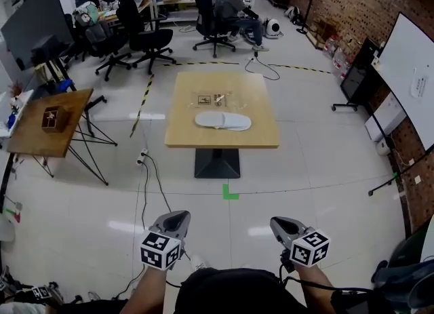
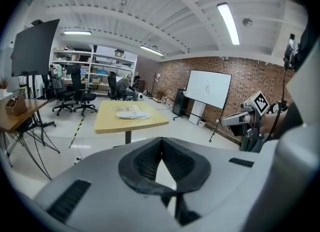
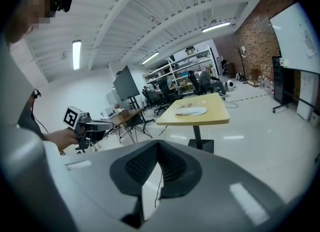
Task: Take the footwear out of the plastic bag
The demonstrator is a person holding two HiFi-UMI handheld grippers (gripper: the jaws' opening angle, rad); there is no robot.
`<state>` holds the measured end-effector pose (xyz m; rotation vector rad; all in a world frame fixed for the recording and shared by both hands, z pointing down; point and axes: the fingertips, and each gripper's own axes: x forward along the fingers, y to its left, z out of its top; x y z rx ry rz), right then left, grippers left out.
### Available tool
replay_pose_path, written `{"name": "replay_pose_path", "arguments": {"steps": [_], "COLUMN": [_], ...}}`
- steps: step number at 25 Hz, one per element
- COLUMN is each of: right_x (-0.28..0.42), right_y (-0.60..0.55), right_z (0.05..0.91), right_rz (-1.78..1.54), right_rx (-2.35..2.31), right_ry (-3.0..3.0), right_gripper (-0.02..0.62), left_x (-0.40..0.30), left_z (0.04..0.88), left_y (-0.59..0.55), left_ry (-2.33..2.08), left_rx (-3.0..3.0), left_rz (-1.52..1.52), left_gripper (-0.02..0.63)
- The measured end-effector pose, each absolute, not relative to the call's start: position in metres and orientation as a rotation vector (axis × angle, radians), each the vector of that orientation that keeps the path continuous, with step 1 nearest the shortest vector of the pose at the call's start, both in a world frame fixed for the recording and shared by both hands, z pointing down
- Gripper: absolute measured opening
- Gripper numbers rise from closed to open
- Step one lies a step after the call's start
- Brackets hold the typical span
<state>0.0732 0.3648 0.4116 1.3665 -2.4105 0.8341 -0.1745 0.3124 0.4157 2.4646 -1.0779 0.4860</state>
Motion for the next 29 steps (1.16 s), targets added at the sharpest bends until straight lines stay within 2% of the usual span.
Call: {"name": "replay_pose_path", "arguments": {"steps": [11,29], "right_x": [0.097,0.103], "right_y": [0.372,0.377], "right_z": [0.390,0.386], "right_rz": [0.683,0.662], "right_rx": [1.338,1.338], "right_ry": [-2.459,-2.470], "right_gripper": [0.000,0.000], "left_x": [-0.154,-0.146], "left_z": [0.404,0.392], "left_y": [0.335,0.336], "left_ry": [-1.159,-1.164], "left_rx": [2.424,2.477], "left_rz": [0.438,0.500], "left_gripper": [0.006,0.006]}}
